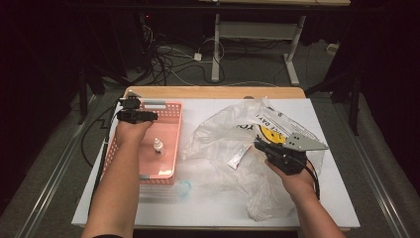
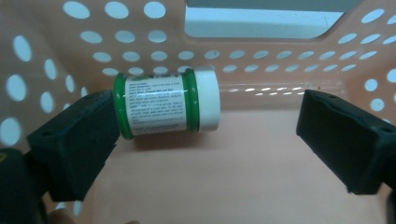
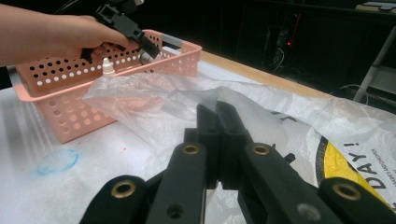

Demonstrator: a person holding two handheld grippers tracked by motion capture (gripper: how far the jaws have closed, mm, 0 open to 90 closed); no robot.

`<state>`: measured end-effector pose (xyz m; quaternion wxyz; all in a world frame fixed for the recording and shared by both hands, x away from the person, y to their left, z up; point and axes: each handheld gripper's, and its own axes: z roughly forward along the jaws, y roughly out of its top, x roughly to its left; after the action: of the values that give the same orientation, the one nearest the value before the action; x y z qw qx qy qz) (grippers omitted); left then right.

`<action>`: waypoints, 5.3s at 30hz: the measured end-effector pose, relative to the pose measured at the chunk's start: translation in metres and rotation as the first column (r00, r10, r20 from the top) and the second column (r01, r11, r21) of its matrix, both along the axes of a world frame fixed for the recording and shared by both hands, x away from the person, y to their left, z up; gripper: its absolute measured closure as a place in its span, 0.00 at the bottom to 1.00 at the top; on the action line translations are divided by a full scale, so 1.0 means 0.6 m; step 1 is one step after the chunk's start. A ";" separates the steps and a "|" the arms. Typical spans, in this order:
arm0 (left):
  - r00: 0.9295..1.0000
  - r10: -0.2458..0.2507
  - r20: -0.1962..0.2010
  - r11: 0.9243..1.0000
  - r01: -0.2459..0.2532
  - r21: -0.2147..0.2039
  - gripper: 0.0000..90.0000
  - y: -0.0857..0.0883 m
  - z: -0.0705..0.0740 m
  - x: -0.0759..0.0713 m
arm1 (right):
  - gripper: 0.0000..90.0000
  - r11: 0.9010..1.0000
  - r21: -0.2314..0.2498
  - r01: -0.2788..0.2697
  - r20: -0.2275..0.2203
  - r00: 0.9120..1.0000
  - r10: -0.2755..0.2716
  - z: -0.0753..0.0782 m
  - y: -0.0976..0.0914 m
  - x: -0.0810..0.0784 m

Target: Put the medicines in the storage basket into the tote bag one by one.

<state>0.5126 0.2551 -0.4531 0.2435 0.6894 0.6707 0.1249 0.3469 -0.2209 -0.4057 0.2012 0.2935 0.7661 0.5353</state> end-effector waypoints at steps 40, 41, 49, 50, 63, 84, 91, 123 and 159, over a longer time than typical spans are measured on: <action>0.993 -0.115 -0.012 0.993 0.115 -0.002 0.39 -0.031 -0.032 0.004 | 1.00 1.000 0.006 0.004 -0.004 1.000 -0.004 0.000 -0.003 -0.002; 0.993 -0.116 -0.019 0.993 0.116 -0.002 0.39 -0.030 -0.031 0.003 | 1.00 1.000 0.008 0.003 -0.003 1.000 -0.003 0.000 -0.004 -0.002; 0.991 -0.136 -0.017 0.991 0.136 0.006 0.39 -0.032 -0.031 0.001 | 1.00 1.000 0.007 0.003 0.002 1.000 -0.003 0.002 -0.004 -0.002; 0.990 -0.139 -0.018 0.990 0.139 0.007 0.39 -0.033 -0.031 0.001 | 1.00 1.000 0.007 0.003 0.002 1.000 -0.003 0.002 -0.005 -0.002; 0.987 -0.158 0.001 0.986 0.158 0.045 0.39 -0.029 -0.001 -0.022 | 1.00 1.000 0.010 0.004 0.006 1.000 -0.004 0.005 -0.005 -0.003; 0.973 -0.184 0.137 0.983 0.184 0.019 0.39 -0.022 0.060 -0.105 | 1.00 1.000 0.015 0.004 0.014 1.000 -0.004 0.008 -0.007 -0.006; 0.966 -0.196 0.168 0.980 0.200 -0.006 0.39 -0.024 0.065 -0.136 | 1.00 1.000 0.009 -0.003 0.011 1.000 0.003 0.006 -0.005 -0.005; 0.831 -0.408 0.379 0.892 0.450 -0.027 0.39 -0.127 0.087 -0.341 | 1.00 1.000 -0.002 -0.009 0.016 1.000 0.009 0.007 -0.002 -0.010; 0.691 -0.617 0.376 0.735 0.677 -0.037 0.39 -0.271 0.064 -0.373 | 1.00 1.000 -0.004 -0.014 0.019 1.000 0.014 0.009 0.003 -0.013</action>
<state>0.2887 0.0925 -0.4146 0.4419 0.8256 0.3394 0.0889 0.3392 -0.2191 -0.4003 0.2053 0.2826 0.7672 0.5379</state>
